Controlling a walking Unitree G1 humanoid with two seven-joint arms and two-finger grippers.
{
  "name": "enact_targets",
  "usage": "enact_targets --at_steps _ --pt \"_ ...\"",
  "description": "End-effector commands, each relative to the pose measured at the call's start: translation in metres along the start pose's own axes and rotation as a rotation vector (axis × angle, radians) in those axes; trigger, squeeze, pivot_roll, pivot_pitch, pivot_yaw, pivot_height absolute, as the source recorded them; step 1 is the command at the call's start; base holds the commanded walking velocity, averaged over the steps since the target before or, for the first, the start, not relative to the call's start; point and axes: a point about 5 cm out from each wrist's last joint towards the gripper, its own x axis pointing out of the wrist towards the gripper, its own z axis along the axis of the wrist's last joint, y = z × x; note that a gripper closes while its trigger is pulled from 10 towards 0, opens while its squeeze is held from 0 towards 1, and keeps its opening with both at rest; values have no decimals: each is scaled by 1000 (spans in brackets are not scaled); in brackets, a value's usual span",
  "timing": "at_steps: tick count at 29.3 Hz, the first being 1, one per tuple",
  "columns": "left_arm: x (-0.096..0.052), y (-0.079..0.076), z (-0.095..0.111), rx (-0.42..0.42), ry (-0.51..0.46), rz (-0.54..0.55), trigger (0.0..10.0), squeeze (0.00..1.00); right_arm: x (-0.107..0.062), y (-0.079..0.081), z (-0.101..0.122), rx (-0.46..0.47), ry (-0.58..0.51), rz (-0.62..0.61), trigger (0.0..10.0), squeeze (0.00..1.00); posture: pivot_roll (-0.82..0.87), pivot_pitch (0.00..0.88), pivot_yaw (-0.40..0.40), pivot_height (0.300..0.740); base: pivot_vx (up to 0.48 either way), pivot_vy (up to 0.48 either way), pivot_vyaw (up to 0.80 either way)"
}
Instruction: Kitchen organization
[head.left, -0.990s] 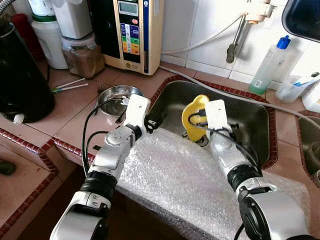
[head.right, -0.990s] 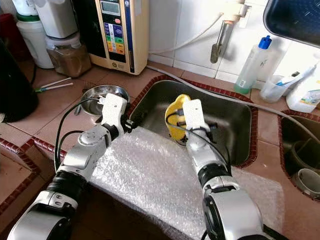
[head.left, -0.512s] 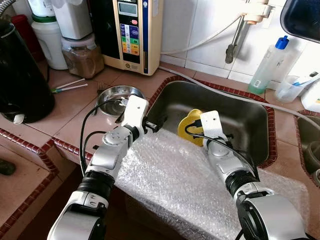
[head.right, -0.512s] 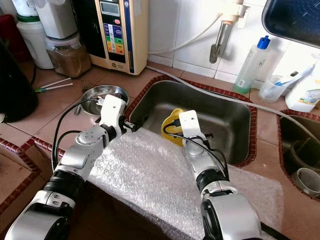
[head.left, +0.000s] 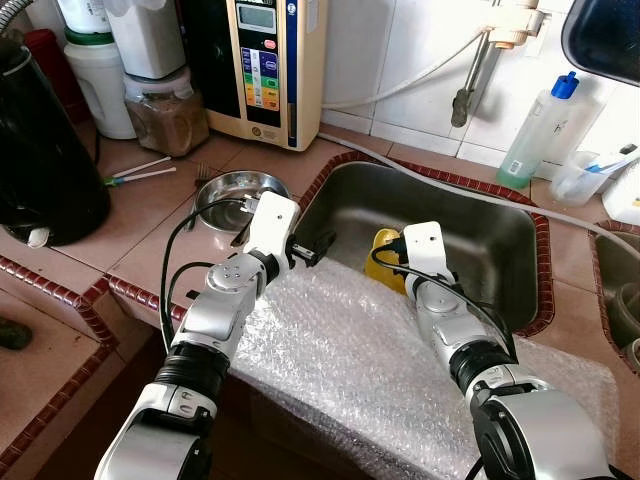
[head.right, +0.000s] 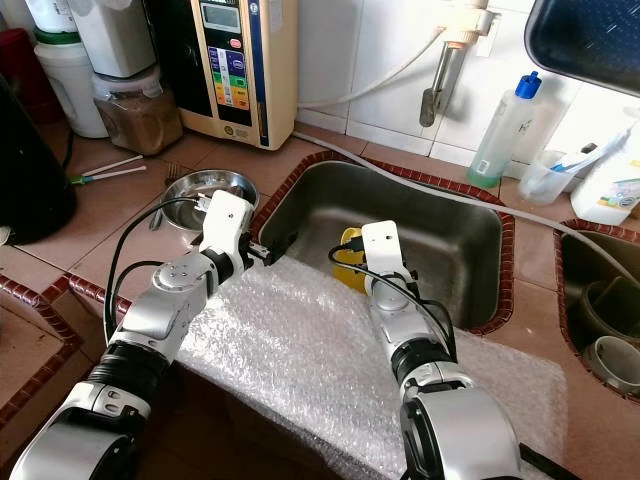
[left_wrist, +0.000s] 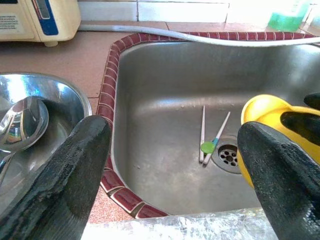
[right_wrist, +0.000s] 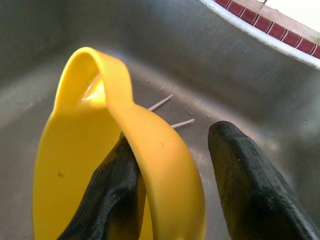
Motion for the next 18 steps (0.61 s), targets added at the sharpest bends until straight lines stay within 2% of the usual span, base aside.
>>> enact_targets --at_steps 1,7,8,10,11,13,16,18 --pt "-1 -1 1 12 3 -6 10000 1000 0 2 -1 40 14 7 10000 1000 121 0 -59 740 0 0 0" --pt "-1 1 2 15 1 3 10000 1000 -1 11 3 90 2 60 10000 1000 122 0 -58 740 0 0 0" --pt "0 0 2 16 1 3 10000 1000 -2 21 9 174 -27 141 10000 1000 121 0 -57 740 0 0 0" --pt "0 0 3 16 1 2 10000 1000 -3 29 13 226 -41 212 10000 1000 118 0 -56 740 0 0 0" --pt "0 0 3 16 1 2 10000 1000 -3 29 13 226 -41 212 10000 1000 118 0 -56 740 0 0 0" --pt "1 -2 1 14 3 3 10000 1000 -3 34 14 314 -18 263 10000 1000 117 0 -58 740 0 0 0" --pt "1 -3 1 12 4 1 10000 1000 -3 37 14 357 1 308 10000 1000 118 0 -59 740 0 0 0" --pt "0 -3 1 12 4 3 10000 1000 -4 39 16 457 2 358 10000 1000 118 0 -60 740 0 0 0"
